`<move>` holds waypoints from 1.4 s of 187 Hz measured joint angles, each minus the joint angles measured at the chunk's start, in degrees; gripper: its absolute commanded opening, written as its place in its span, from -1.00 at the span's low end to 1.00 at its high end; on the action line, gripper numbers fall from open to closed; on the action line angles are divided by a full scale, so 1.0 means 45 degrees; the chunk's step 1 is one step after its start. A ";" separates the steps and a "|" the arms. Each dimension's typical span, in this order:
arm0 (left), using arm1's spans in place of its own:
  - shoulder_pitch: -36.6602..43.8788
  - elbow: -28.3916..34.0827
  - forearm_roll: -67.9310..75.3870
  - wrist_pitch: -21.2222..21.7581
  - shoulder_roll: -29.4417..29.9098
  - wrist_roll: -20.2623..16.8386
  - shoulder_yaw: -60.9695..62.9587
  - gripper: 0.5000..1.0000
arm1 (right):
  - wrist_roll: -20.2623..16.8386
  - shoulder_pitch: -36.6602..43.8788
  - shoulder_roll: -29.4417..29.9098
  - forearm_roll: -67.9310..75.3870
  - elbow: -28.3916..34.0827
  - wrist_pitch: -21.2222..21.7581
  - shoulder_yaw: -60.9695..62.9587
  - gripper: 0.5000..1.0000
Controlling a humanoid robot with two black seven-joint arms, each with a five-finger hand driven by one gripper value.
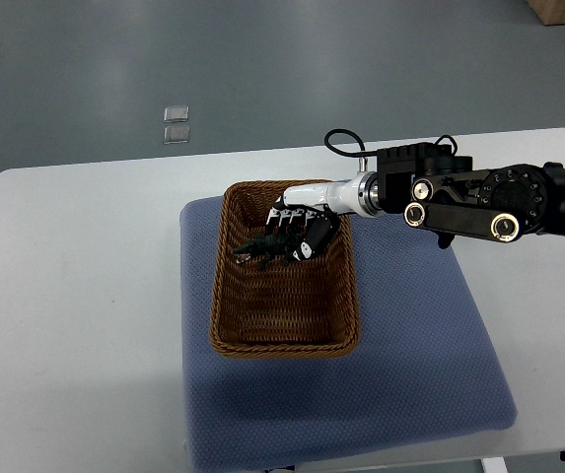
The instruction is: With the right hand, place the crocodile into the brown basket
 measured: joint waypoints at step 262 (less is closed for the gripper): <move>0.0019 -0.0002 0.0000 0.0003 0.0000 0.0000 -0.0003 1.00 | 0.1973 -0.7141 -0.0430 0.5295 -0.1686 0.0429 1.3417 0.71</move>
